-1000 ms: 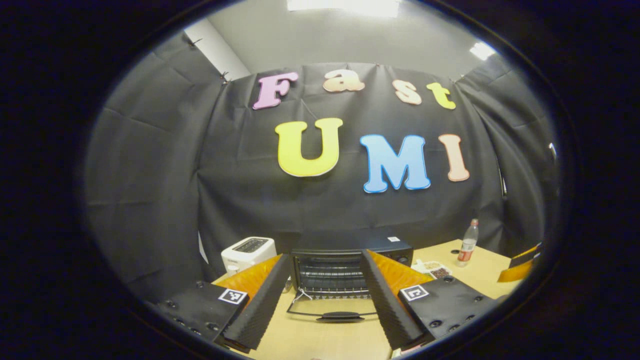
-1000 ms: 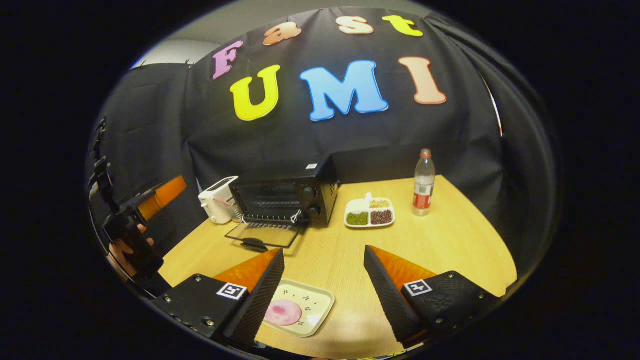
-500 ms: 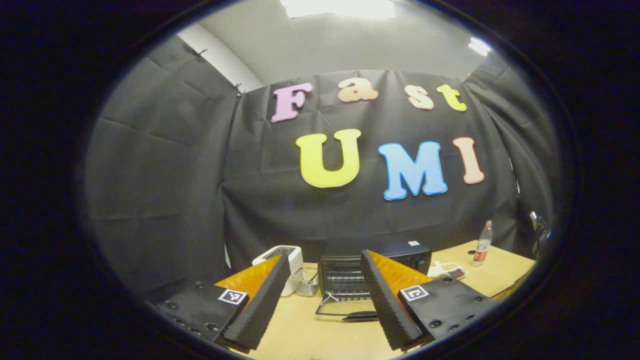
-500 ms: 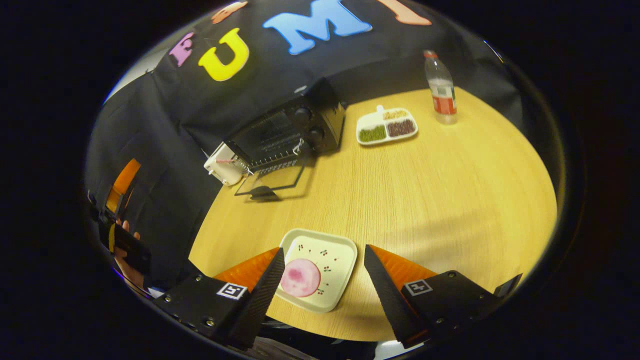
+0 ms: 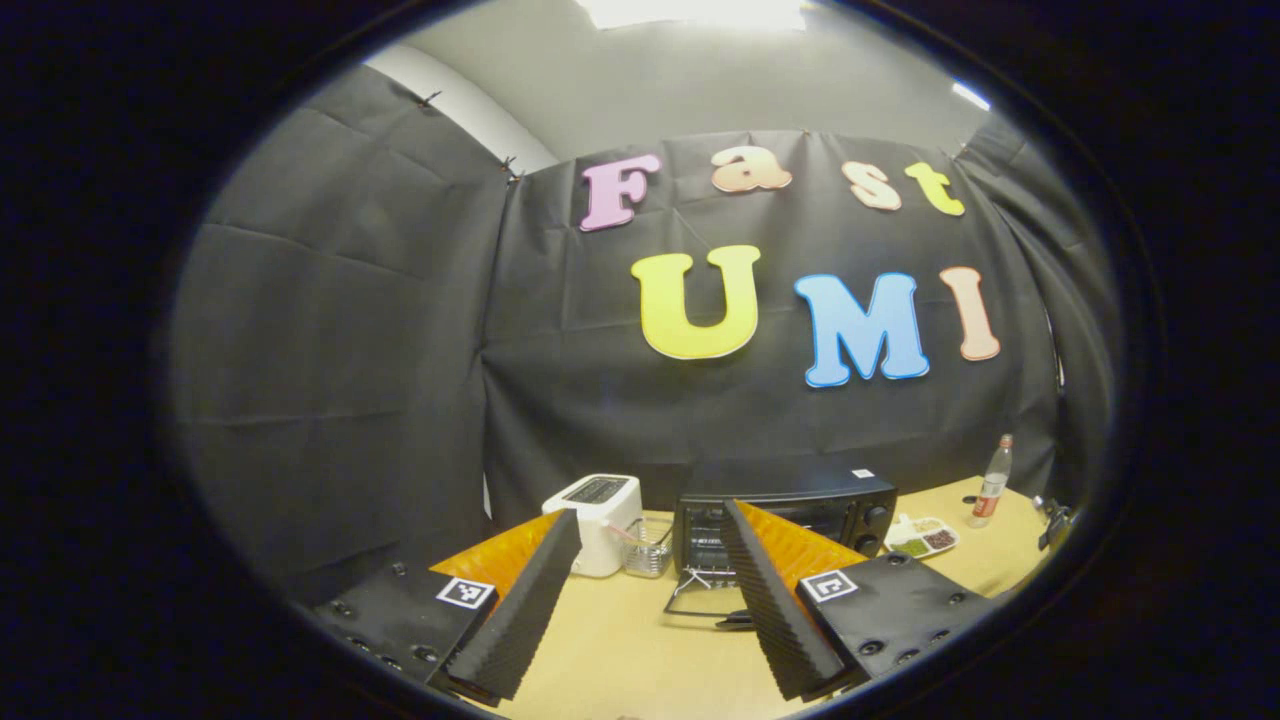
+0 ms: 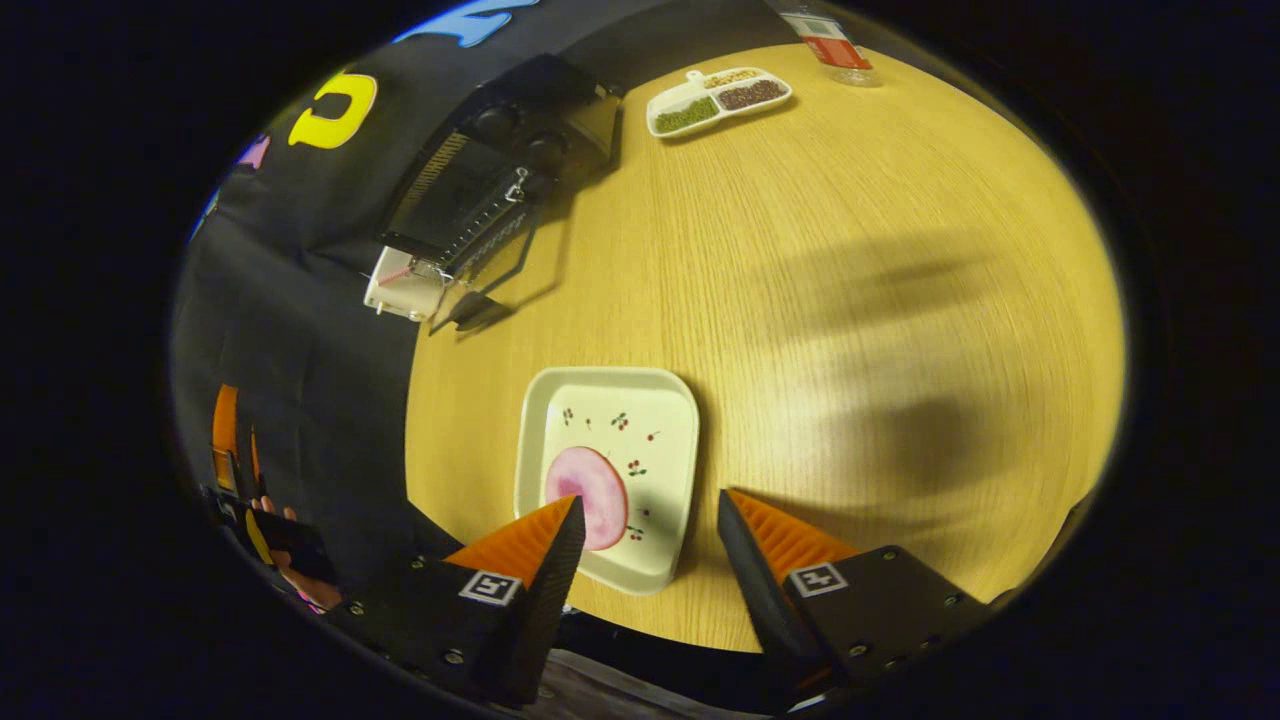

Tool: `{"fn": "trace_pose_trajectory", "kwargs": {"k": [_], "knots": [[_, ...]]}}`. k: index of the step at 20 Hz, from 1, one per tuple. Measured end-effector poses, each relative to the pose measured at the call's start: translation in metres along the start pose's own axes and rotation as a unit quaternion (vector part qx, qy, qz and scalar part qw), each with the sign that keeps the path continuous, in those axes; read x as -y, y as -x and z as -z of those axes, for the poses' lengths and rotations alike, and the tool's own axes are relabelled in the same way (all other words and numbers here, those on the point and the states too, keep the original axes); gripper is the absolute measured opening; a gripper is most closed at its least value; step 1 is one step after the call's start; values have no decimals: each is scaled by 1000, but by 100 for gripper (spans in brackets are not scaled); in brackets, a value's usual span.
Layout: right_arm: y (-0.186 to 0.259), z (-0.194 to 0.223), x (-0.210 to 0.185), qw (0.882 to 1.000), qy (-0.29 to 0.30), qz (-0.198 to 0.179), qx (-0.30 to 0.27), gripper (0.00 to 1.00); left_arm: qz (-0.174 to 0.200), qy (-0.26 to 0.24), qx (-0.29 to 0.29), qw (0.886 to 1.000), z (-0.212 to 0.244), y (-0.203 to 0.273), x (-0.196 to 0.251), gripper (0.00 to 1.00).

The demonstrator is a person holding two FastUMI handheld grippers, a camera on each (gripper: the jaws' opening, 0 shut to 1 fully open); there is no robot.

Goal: Open the electric oven with the left hand, put the food in, and close the electric oven.

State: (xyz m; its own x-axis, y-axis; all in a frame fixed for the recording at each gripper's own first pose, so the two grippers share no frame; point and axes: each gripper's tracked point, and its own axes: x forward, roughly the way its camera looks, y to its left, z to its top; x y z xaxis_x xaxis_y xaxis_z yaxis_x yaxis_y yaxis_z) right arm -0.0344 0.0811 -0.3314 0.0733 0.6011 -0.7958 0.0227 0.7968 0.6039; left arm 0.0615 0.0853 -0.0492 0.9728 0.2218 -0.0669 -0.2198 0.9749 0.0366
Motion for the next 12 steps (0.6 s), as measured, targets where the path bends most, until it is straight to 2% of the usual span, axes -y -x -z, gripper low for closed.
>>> {"fn": "trace_pose_trajectory", "kwargs": {"k": [3,4,5,6,7,8,12], "knots": [[-12,-2,4,1000,-21,9,-9,56,-7,0,-1,1000,3,-1,-9,100],[-16,-1,10,999,-23,20,-13,41,-8,0,-2,1000,4,-1,-11,100],[-12,-4,13,999,-28,23,-16,19,-9,0,-4,1000,6,-1,-11,100],[-15,-2,16,999,-33,22,-19,7,-10,1,-5,1000,7,-1,-12,100],[-12,-2,12,999,-29,13,-22,2,-11,2,-6,1000,8,-1,-14,100],[-26,-9,17,999,-42,15,-16,3,-11,4,-7,1000,8,-2,-15,100],[-11,-3,11,999,-33,-2,-12,1,-9,14,-8,1000,9,-6,-13,100]]}}
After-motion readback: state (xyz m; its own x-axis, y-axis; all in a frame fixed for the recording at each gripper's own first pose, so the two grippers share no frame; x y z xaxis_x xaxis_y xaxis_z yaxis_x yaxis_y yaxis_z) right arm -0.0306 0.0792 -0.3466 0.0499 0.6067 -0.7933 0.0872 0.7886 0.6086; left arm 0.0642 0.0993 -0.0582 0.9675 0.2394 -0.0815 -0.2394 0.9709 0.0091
